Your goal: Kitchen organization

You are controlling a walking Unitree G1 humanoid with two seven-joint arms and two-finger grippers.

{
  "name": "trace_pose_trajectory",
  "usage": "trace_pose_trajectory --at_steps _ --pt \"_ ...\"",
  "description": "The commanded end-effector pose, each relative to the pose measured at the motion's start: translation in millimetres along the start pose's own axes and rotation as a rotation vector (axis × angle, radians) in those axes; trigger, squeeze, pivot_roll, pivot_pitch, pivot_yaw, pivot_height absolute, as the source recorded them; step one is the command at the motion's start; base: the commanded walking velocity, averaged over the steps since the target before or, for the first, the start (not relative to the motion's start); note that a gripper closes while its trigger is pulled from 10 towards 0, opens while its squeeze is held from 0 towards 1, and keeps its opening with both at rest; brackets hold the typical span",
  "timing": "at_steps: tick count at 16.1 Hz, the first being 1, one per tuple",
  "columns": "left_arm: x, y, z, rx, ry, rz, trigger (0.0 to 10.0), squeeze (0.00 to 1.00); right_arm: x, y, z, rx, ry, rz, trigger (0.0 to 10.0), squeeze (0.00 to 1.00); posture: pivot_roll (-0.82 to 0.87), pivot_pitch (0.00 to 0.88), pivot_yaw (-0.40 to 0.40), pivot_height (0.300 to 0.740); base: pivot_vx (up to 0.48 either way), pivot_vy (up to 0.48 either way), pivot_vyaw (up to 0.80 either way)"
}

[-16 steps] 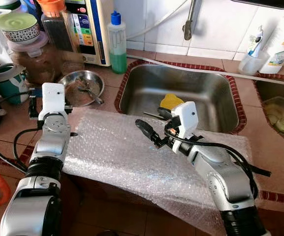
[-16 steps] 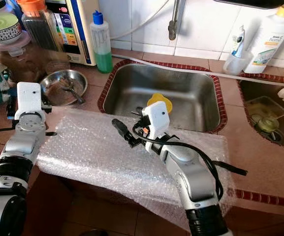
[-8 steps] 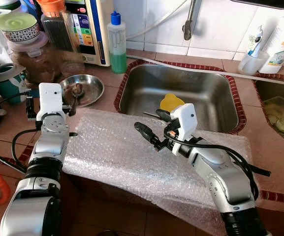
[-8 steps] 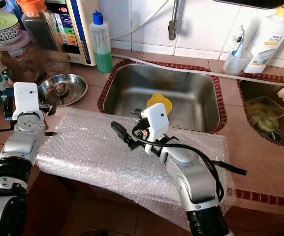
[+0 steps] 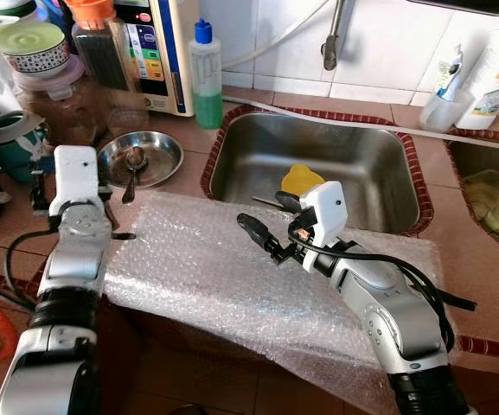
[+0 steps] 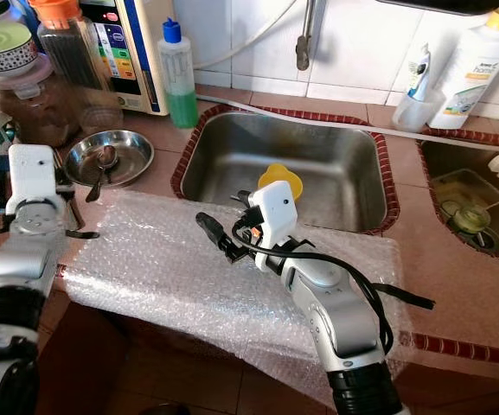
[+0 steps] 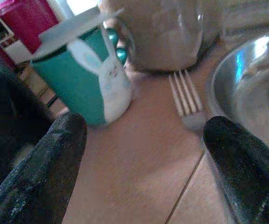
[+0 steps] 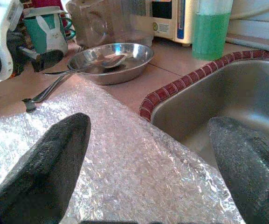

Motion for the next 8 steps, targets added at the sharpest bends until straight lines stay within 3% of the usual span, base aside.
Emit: trace_pose_trajectory --at_steps 1,6,8 --pt "-9.2 -1.0 -7.3 -0.015 0.008 0.019 10.0 0.0 -1.1 2.0 6.7 0.02 -0.01 0.01 10.0 0.0 0.07 0.092 0.014 0.74 0.0 0.0 0.0" --pt "-0.6 -7.4 -22.7 -0.091 -0.018 -0.033 10.0 0.0 -4.5 -0.3 6.9 0.018 -0.01 0.032 10.0 0.0 0.06 0.092 0.014 0.74 0.0 0.0 0.0" --pt "7.3 -6.7 -28.8 -0.115 -0.025 -0.077 10.0 0.0 -20.3 -4.8 10.7 0.024 -0.003 0.141 10.0 0.0 0.06 0.091 0.014 0.74 0.0 0.0 0.0"
Point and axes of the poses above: a point about 5 cm out from each wrist's last joint towards the gripper, its own y axis pointing out of the wrist towards the gripper, its own z axis along the axis of the wrist's last joint, x = y × z, the point moved 6 cm from there along y, pointing out of the wrist towards the gripper, and after that the axes turned 9 degrees about -y, right-handed, at the moved point
